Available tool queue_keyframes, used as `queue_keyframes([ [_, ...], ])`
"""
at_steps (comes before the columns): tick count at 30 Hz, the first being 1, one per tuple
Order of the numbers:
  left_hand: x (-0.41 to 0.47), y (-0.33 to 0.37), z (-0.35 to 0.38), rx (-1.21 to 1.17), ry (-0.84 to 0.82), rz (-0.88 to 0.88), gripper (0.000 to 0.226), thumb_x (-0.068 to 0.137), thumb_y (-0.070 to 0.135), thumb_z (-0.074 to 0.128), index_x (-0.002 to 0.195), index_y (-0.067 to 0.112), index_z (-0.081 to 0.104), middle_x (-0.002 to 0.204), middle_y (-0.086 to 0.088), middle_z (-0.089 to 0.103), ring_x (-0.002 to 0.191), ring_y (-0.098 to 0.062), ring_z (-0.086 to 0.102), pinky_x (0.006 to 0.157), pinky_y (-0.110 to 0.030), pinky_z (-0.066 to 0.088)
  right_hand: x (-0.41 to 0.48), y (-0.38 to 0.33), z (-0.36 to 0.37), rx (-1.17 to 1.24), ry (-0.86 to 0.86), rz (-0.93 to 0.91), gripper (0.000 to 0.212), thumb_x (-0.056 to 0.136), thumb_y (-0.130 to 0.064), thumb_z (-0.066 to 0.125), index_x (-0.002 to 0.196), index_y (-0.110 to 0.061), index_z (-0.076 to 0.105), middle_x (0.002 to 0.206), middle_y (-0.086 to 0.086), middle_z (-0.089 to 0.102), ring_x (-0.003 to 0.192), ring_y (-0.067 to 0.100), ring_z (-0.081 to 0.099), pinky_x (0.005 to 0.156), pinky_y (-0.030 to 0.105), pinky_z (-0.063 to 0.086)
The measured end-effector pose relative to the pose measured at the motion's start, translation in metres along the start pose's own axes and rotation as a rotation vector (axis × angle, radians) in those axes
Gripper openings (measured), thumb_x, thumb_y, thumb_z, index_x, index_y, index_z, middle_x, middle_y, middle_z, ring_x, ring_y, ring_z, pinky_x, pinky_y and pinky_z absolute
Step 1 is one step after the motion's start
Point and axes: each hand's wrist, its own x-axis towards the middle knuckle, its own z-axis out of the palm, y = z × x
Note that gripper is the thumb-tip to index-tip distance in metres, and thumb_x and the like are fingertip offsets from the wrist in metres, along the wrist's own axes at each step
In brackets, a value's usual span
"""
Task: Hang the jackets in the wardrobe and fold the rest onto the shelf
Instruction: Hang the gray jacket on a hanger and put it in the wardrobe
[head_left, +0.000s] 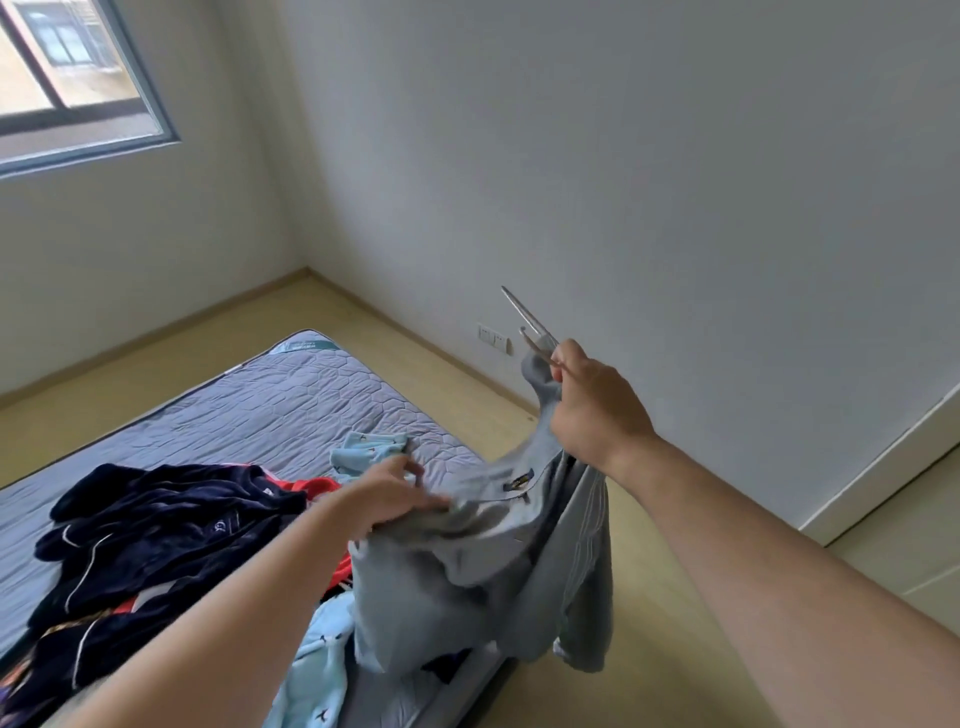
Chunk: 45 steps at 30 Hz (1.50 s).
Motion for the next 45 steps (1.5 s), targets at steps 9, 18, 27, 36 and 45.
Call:
queue_keyframes([
  [9, 0.01, -0.048, 0.076, 0.161, -0.282, 0.109, 0.103, 0.07, 0.036, 0.09, 0.154, 0.043, 0.032, 0.09, 0.004, 0.061, 0.065, -0.009, 0.057, 0.054, -0.021, 0.045, -0.007, -0.003, -0.013, -0.048, 0.053, -0.146, 0.032, 0.088, 0.0, 0.055, 0.095, -0.023, 0.034, 0.085, 0.002, 0.055, 0.067, 0.03, 0.053, 0.059, 0.032, 0.038],
  [18, 0.023, 0.034, 0.088, -0.005, 0.161, 0.45, 0.061, 0.092, 0.016, 0.068, 0.147, 0.032, 0.047, 0.139, 0.011, 0.056, 0.108, -0.009, 0.06, 0.096, -0.031, 0.052, -0.015, -0.011, -0.03, -0.05, 0.114, -0.321, 0.038, 0.089, -0.002, 0.061, 0.09, -0.026, 0.032, 0.071, -0.013, 0.038, 0.055, 0.007, 0.038, 0.051, 0.024, 0.026],
  [27, 0.023, 0.062, 0.112, -0.31, -0.282, 0.378, 0.09, 0.072, -0.026, 0.056, 0.124, 0.048, 0.051, 0.109, 0.017, 0.056, 0.061, -0.014, 0.072, 0.052, -0.029, 0.059, -0.028, 0.004, -0.044, -0.121, 0.177, -0.271, 0.038, 0.087, -0.002, 0.063, 0.091, -0.025, 0.032, 0.074, -0.004, 0.048, 0.054, 0.01, 0.04, 0.047, 0.021, 0.028],
  [36, 0.043, 0.051, 0.103, 0.438, 0.109, 0.474, 0.038, 0.066, 0.061, 0.077, 0.069, 0.028, 0.06, 0.07, 0.003, 0.066, 0.071, -0.02, 0.064, 0.062, -0.031, 0.048, -0.049, 0.036, -0.049, -0.128, 0.22, -0.081, 0.036, 0.092, -0.013, 0.066, 0.091, -0.026, 0.032, 0.08, -0.006, 0.046, 0.062, 0.021, 0.046, 0.055, 0.035, 0.042],
  [45, 0.063, 0.005, 0.1, 0.713, 0.176, 0.361, 0.023, 0.085, 0.051, 0.057, 0.088, 0.029, 0.062, 0.08, 0.009, 0.066, 0.08, -0.02, 0.066, 0.074, -0.033, 0.054, -0.061, 0.082, -0.055, -0.206, 0.37, 0.162, 0.032, 0.096, -0.016, 0.061, 0.092, -0.024, 0.03, 0.083, -0.002, 0.048, 0.058, 0.017, 0.04, 0.048, 0.023, 0.022],
])
